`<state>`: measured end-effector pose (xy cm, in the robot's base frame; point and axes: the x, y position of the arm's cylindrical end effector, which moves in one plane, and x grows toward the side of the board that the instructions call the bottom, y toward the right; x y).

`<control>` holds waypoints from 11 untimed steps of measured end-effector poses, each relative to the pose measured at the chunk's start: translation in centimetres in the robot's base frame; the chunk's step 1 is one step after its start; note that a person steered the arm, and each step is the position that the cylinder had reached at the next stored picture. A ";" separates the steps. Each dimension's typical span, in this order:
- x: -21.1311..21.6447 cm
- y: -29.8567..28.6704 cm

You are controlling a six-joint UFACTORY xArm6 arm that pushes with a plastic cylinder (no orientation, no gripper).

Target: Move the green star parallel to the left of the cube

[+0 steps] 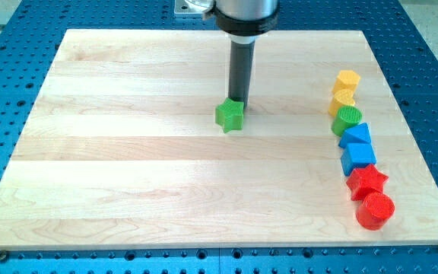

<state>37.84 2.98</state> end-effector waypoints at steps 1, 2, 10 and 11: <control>-4.6 1.0; -0.2 -3.1; 8.8 -0.4; 13.7 1.6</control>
